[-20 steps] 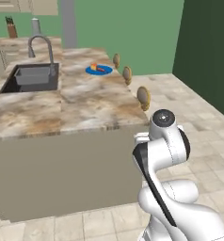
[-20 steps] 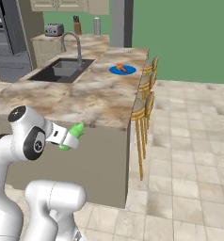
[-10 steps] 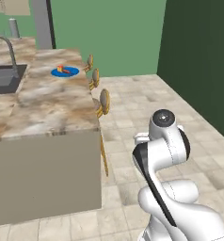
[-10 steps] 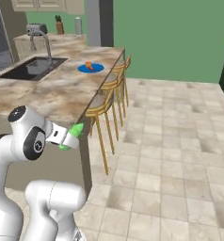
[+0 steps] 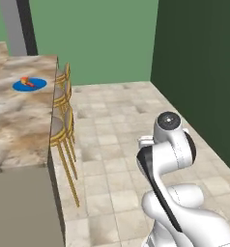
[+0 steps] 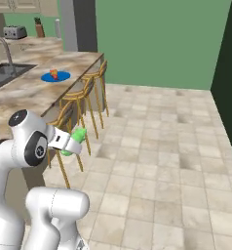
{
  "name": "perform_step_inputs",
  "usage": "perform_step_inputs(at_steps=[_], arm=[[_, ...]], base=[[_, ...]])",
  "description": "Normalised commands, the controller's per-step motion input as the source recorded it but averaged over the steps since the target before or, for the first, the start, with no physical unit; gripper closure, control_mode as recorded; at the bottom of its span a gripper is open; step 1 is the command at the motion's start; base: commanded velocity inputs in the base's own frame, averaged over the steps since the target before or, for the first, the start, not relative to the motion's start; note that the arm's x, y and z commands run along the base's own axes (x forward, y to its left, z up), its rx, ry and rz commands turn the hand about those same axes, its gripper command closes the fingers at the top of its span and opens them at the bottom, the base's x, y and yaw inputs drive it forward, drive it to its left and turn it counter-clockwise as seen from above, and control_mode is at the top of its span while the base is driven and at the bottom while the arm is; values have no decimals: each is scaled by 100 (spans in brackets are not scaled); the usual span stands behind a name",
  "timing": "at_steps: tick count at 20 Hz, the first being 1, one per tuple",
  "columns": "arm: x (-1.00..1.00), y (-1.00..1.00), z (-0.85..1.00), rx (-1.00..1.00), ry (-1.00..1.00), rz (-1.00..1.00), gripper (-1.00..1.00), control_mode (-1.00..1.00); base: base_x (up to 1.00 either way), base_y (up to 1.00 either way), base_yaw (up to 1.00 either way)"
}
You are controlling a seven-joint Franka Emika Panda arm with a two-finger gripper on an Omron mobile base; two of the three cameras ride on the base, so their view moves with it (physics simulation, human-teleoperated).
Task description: Take the cheese, fish, and corn from the fridge and place them on the plate on the dining counter to create an appetizer plate.
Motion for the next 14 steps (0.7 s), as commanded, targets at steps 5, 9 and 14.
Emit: perform_step_inputs(at_steps=[5, 9, 14], arm=[[0, 0, 0, 0, 0, 0, 100, 100], [0, 0, 0, 0, 0, 0, 100, 100], [0, 0, 0, 0, 0, 0, 100, 100]], base=[[100, -57, 3], [100, -41, 25], [100, -51, 50]])
